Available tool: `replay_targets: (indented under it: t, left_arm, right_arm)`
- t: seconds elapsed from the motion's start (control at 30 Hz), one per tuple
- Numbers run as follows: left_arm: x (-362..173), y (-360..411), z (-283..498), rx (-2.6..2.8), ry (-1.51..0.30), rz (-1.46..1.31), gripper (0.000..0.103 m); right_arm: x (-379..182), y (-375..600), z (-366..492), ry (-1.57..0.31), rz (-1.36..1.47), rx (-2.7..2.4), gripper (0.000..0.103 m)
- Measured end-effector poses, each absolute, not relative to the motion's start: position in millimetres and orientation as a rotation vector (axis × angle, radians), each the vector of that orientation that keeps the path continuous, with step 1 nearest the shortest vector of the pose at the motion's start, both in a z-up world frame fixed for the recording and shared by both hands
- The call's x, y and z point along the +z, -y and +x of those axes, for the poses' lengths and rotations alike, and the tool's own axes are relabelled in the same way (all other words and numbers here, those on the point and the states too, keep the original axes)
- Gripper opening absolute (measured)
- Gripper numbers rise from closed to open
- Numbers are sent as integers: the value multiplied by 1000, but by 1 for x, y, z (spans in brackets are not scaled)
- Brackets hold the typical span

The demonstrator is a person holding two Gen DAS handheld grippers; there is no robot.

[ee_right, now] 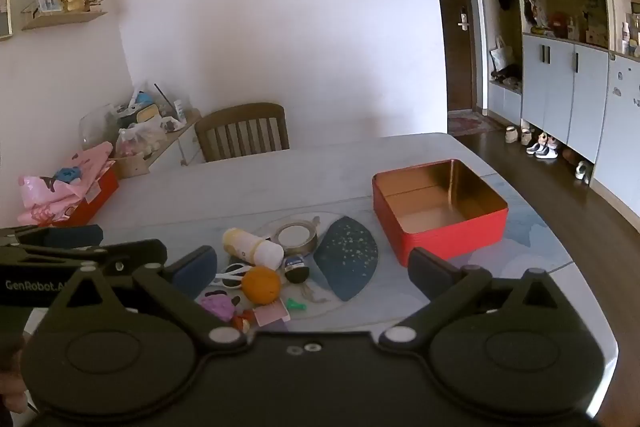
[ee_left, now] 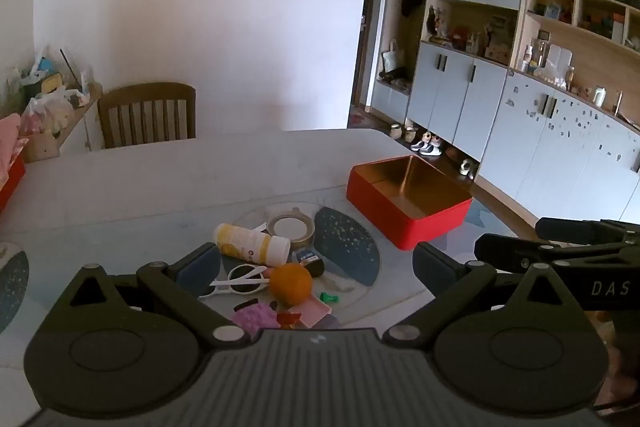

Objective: Organize rigid objects

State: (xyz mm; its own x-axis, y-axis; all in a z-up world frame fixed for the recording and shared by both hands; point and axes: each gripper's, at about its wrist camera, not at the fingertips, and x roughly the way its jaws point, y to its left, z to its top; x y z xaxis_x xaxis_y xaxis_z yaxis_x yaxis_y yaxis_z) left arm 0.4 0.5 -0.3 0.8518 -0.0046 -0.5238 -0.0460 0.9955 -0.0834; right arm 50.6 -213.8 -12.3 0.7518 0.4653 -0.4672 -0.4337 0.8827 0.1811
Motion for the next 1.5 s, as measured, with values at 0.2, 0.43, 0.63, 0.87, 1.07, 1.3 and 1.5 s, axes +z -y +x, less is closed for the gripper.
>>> replay_targets:
  t: [0.2, 0.43, 0.63, 0.87, 1.07, 1.3, 1.5]
  left_arm:
    - [-3, -2, 6, 12, -572, -113, 103]
    - [-8, -5, 10, 14, -565, -111, 103]
    - [-2, -5, -2, 17, -543, -108, 103]
    - [1, -5, -5, 21, -537, -110, 103]
    - [2, -6, -7, 23, -540, -112, 103]
    - [4, -6, -8, 24, -542, -114, 103]
    - [3, -5, -8, 24, -542, -113, 103]
  right_arm:
    - [-12, 211, 50, -537, 53, 480, 102]
    - [-15, 212, 48, -534, 45, 477, 102]
    - [-10, 210, 47, -532, 37, 475, 102]
    - [-7, 205, 47, -531, 29, 472, 102]
    - [-8, 206, 47, -530, 27, 471, 102]
    - [-8, 205, 47, -529, 26, 477, 102]
    - [-9, 204, 47, -532, 26, 475, 102]
